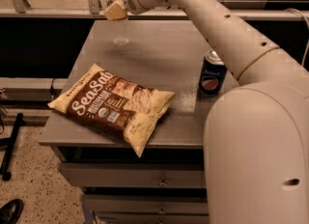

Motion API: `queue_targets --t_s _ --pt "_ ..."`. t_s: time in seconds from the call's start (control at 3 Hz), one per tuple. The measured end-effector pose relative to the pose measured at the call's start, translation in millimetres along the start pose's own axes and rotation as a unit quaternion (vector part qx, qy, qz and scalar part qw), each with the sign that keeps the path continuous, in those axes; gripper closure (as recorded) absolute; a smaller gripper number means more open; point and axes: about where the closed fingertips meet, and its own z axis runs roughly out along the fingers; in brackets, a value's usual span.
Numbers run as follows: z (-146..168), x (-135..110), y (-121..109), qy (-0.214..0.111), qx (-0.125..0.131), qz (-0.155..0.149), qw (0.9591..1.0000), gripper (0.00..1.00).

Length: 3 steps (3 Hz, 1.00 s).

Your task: Pick water bottle

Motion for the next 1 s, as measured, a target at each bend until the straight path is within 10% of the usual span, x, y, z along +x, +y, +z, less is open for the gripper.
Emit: queue_targets --t_s 0.33,1.0 --pt "-29.0 -17.0 -7.2 -0.029 -0.001 -0.011 0.9995 0.99" --pt "-132.3 -24.0 -32.6 -0.077 -0.002 -0.014 0.9969 1.00"
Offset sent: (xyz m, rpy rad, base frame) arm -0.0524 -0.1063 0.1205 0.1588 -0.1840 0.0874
